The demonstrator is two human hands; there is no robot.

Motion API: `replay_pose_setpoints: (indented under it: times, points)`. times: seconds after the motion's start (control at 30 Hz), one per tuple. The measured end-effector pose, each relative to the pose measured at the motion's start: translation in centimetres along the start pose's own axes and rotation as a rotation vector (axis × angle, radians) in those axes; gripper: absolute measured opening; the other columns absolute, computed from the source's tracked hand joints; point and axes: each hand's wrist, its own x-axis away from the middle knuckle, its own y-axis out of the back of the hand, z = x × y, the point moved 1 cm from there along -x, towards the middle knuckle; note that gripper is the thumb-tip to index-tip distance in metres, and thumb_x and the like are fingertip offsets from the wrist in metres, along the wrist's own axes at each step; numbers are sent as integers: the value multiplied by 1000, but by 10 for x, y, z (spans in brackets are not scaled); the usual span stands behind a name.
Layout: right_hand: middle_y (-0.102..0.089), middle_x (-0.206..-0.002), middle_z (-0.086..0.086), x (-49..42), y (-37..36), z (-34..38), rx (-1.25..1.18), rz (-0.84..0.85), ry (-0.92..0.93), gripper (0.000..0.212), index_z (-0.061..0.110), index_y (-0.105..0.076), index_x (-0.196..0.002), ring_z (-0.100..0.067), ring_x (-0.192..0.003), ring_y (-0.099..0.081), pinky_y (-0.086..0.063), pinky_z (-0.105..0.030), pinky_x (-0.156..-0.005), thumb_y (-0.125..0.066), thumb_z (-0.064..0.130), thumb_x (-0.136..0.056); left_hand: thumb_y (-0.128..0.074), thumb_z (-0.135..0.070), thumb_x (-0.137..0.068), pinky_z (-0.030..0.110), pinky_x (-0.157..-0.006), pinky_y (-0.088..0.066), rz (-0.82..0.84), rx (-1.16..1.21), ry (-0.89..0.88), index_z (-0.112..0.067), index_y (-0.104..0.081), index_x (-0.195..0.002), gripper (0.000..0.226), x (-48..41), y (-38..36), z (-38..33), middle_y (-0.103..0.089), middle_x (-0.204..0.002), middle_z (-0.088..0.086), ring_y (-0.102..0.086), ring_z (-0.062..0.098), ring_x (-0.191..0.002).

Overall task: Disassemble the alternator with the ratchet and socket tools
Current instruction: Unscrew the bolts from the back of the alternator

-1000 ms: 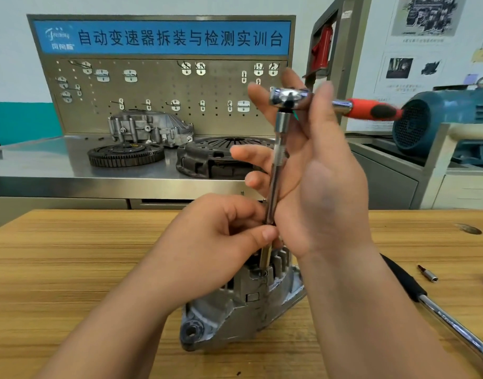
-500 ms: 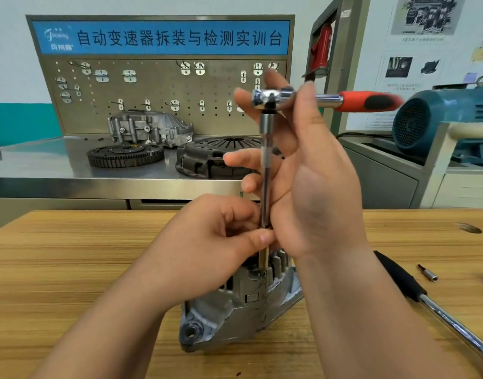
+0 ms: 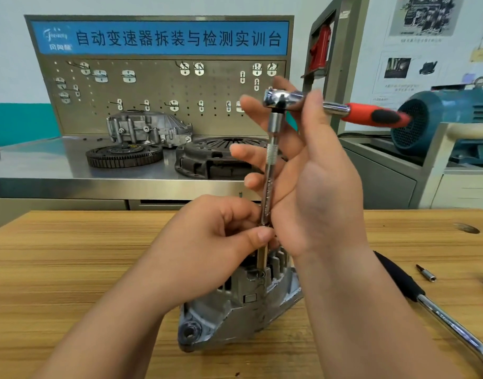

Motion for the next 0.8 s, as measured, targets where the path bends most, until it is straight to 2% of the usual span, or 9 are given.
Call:
replay_pose_setpoints:
  times: [0.07,0.17,0.27,0.33,0.43,0.5,0.6,0.7,0.8]
  points:
    - [-66,-111,2,2,-3,0,85,-10,109,25,30,-62,-117,-14,-71,-67,-44,-18,-46,-48,34,-97,-68,-14,-81,26,-54,-47,-35,-3,18,-16,-68,-66,15,-1,-2,2,-68,-59,-3,-60,15,-54]
    - [-66,-112,3,3,-7,0,132,13,199,22,32,-64,-110,-16,-74,-67,-44,-18,-47,-51,25,-94,-69,-23,-76,48,-69,-54,-63,-16,22,-11,-72,-79,13,0,-3,-1,-73,-75,11,-67,36,-75]
    - [-68,-117,1,4,-7,0,65,50,124,22,31,-62,-111,-17,-67,-68,-45,-19,-46,-46,32,-96,-66,-31,-72,44,-61,-51,-62,-47,-9,-6,-69,-75,25,1,-2,-2,-69,-70,14,-64,33,-67]
    - [-73,-108,-1,3,-5,1,4,69,16,30,29,-59,-114,-16,-59,-66,-44,-21,-44,-36,41,-99,-69,-29,-80,35,-54,-42,-30,-31,-25,-1,-63,-70,30,1,0,-1,-63,-65,19,-52,30,-55]
    - [-75,-90,-2,-1,-1,4,-48,70,-108,45,22,-57,-114,-14,-53,-63,-42,-20,-41,-24,50,-101,-66,-26,-87,37,-61,-47,52,32,-23,-3,-67,-73,26,0,1,0,-65,-70,19,-58,33,-63]
    - [-74,-87,-3,0,0,4,-23,53,-89,43,20,-59,-109,-13,-56,-64,-42,-19,-41,-28,49,-101,-67,-17,-86,43,-70,-52,42,50,-1,-8,-71,-76,14,0,0,0,-71,-72,13,-65,34,-74]
    - [-73,-99,-8,4,-5,2,65,30,51,26,24,-65,-101,-14,-66,-66,-44,-19,-44,-45,41,-96,-70,-16,-77,39,-65,-52,-41,39,20,-14,-71,-69,9,0,-2,1,-72,-68,7,-67,31,-69]
    - [-65,-123,-10,4,-8,2,84,22,107,24,30,-66,-108,-13,-70,-67,-43,-18,-45,-51,34,-90,-67,-28,-69,43,-63,-50,-87,2,7,-10,-70,-70,18,1,-3,0,-70,-68,12,-64,36,-71]
    - [-67,-120,-7,3,-7,3,5,24,38,26,28,-64,-110,-15,-66,-67,-43,-19,-43,-48,40,-94,-68,-24,-74,39,-60,-49,-66,3,-11,-9,-69,-69,16,0,0,0,-69,-68,13,-62,35,-67]
